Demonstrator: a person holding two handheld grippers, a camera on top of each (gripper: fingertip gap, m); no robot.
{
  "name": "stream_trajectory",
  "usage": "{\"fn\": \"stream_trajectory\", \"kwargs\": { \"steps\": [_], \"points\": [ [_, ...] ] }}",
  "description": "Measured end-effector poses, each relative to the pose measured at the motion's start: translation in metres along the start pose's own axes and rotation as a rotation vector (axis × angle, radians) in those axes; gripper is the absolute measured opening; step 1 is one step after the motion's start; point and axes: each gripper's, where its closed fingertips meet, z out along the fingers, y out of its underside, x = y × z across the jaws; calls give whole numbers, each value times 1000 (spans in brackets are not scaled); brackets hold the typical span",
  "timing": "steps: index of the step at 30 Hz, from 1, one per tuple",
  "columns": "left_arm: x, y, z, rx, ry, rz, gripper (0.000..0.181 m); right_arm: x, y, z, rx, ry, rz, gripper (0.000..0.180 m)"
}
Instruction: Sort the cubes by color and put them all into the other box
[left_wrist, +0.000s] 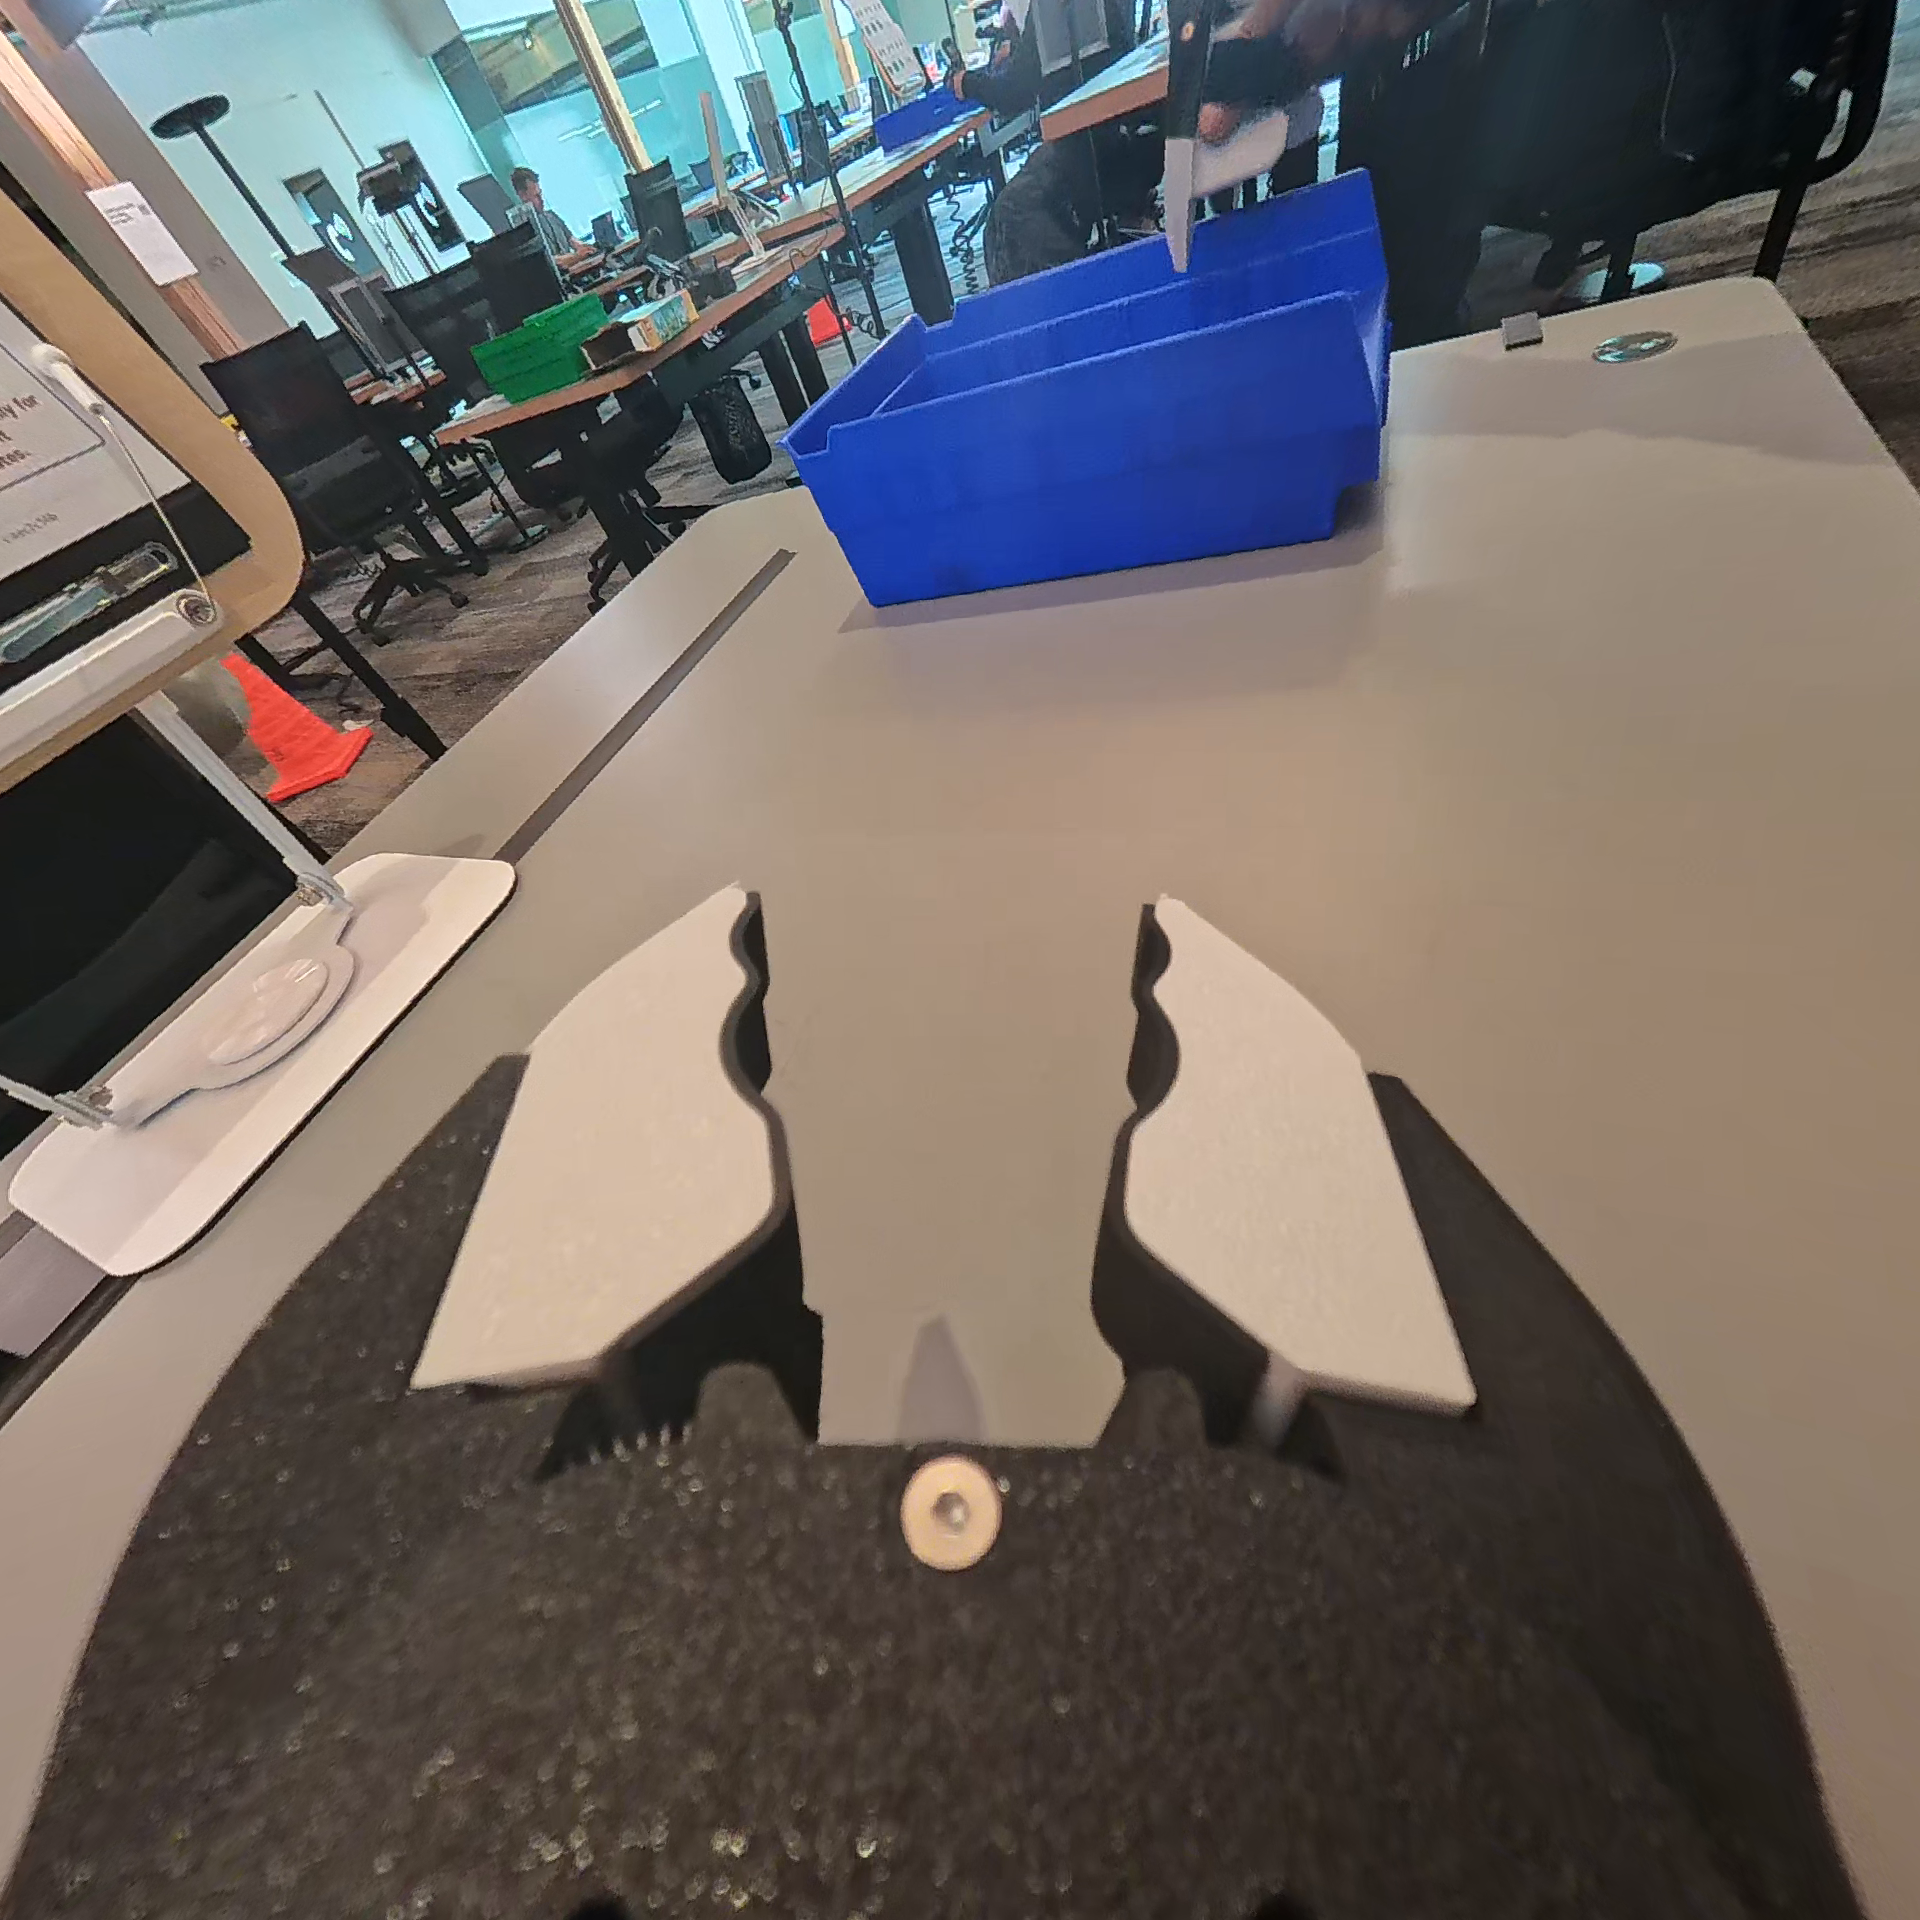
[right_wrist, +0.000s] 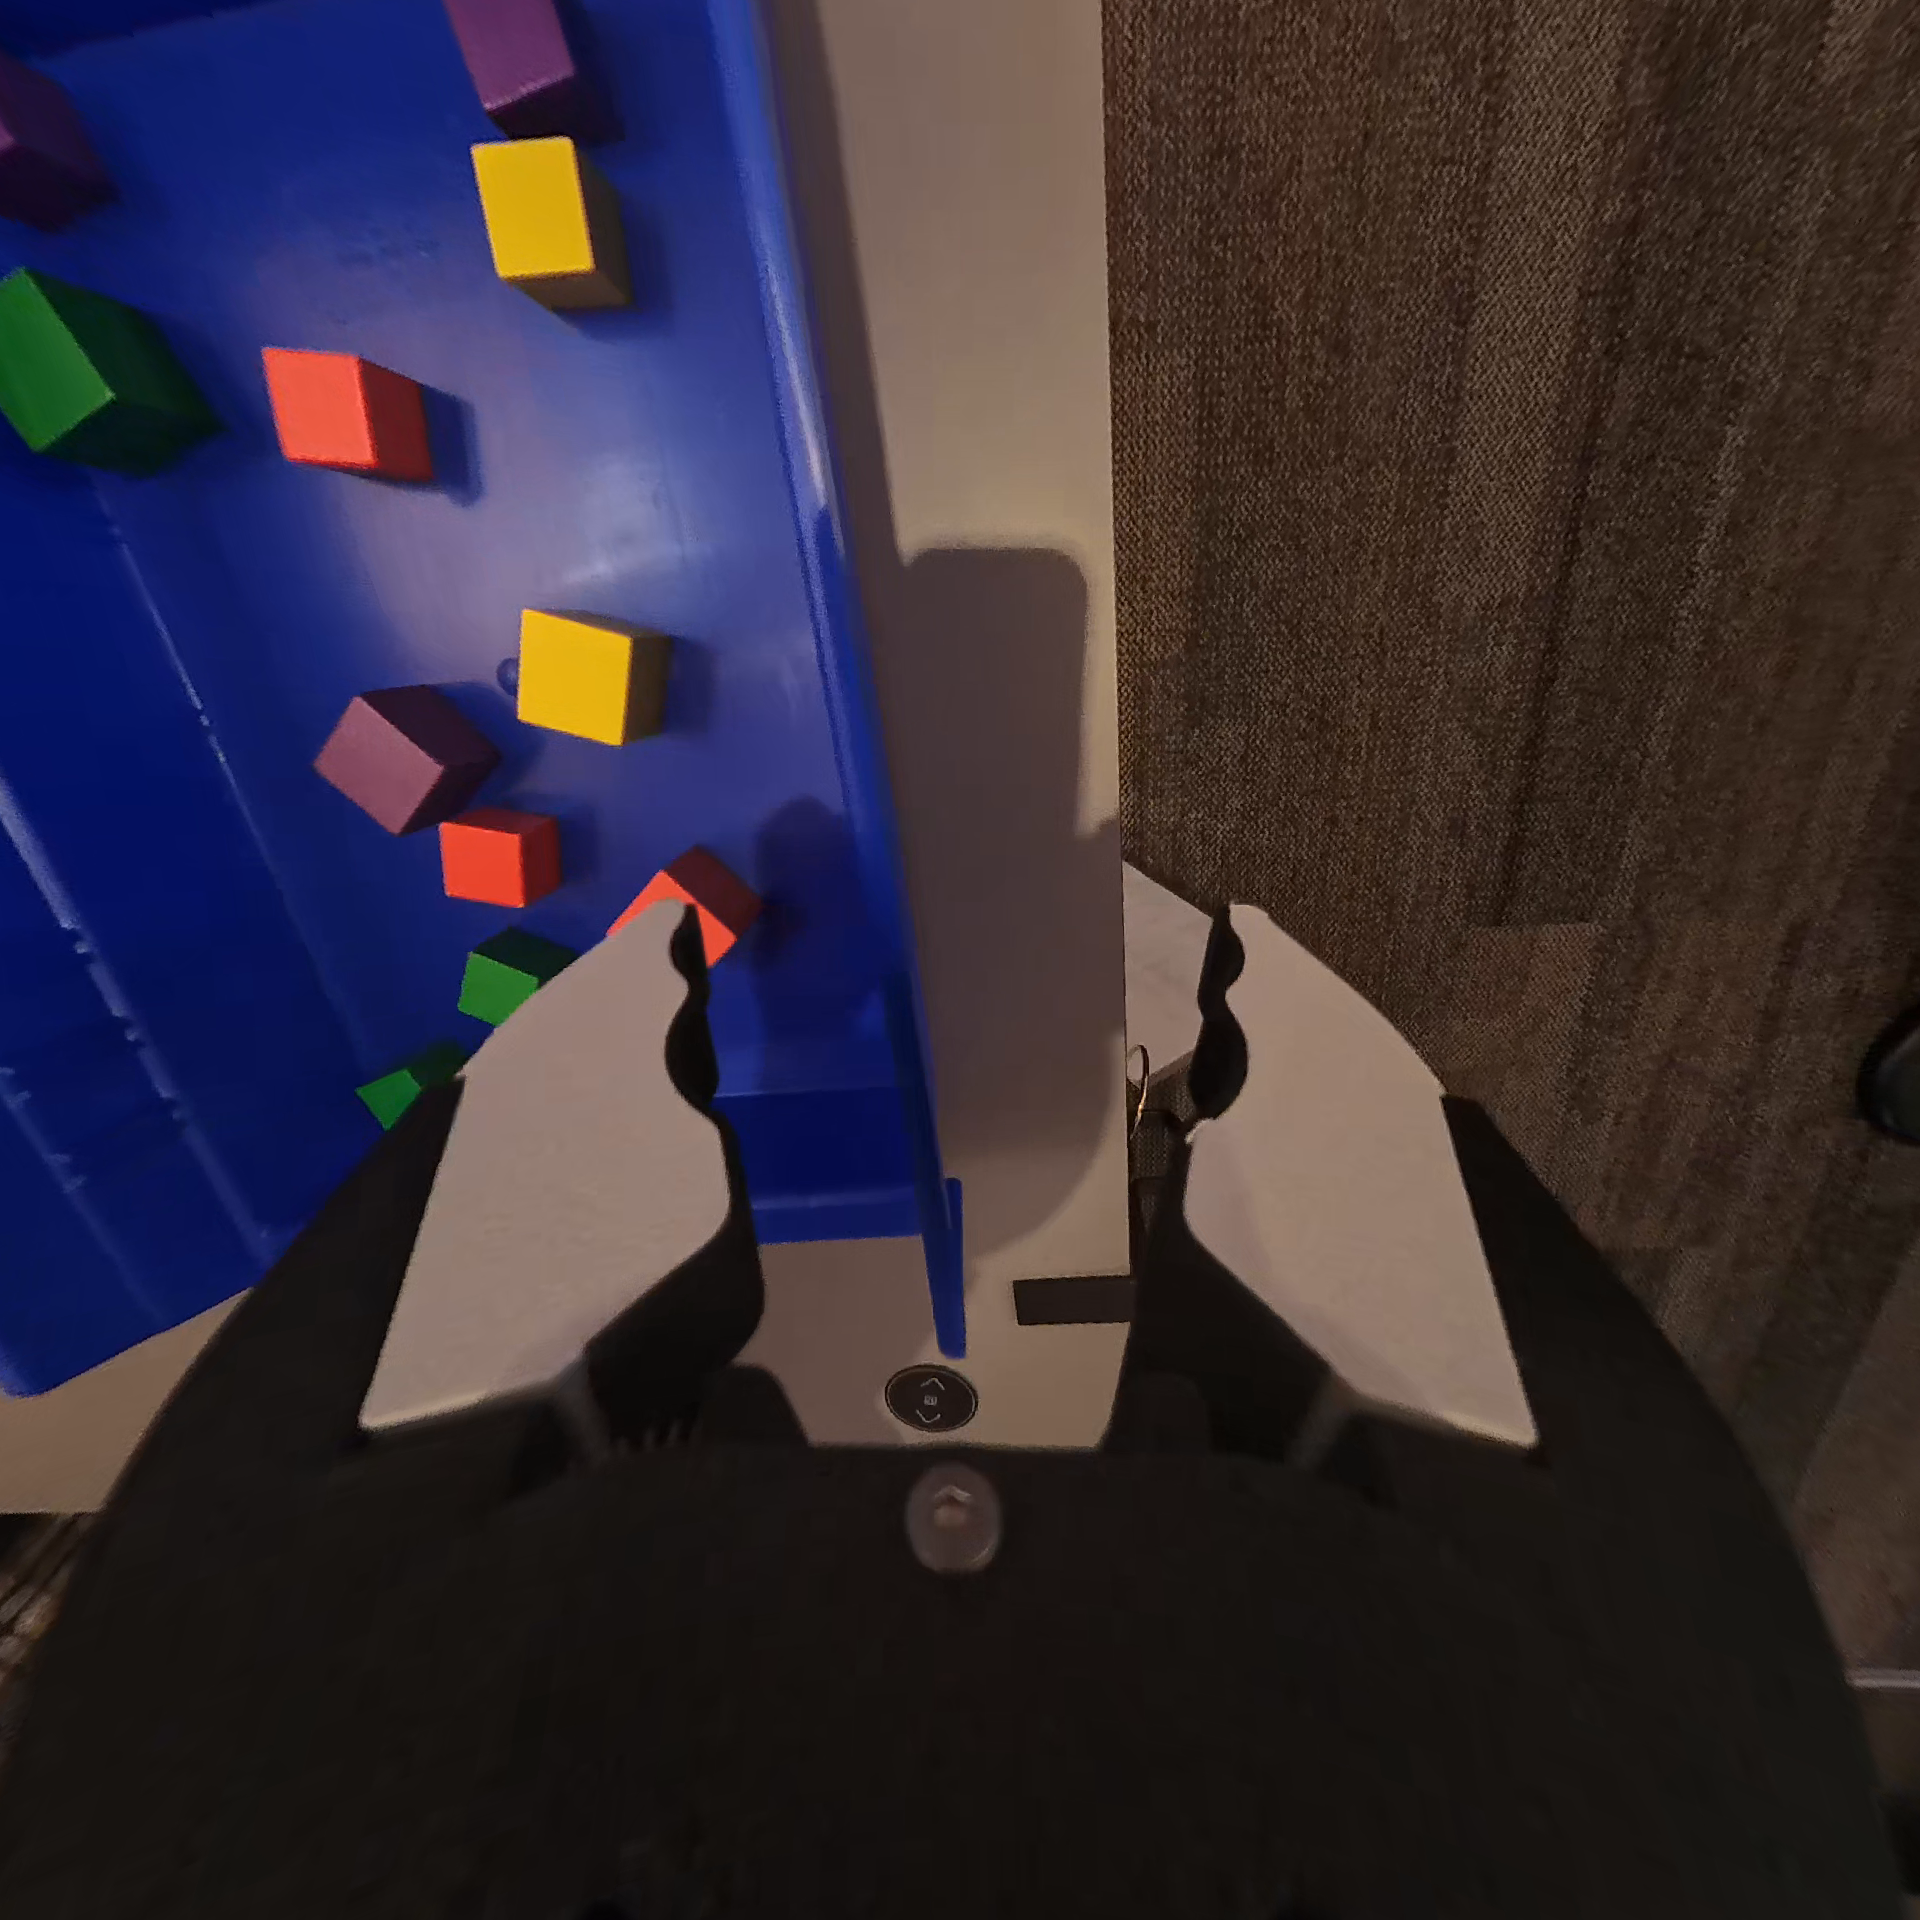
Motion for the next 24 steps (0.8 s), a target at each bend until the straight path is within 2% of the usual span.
{"fn": "stream_trajectory", "kwargs": {
  "steps": [11,13,15,19,24],
  "points": [
    [-2,0,-1,-1,-2,-6,67,1,-2,18,-45,4,-2,85],
    [-4,-2,-3,2,-12,-6,67,-5,0,24,-75,-24,-4,60],
    [-7,-6,-9,3,-32,-24,69,-20,4,30,-109,-100,-9,10],
    [-9,-24,-40,38,-84,-112,69,-20,5,36,-113,4,-109,5],
    [-4,-39,-89,31,-189,-198,68,-45,10,37,-95,-2,-163,5]
  ]
}}
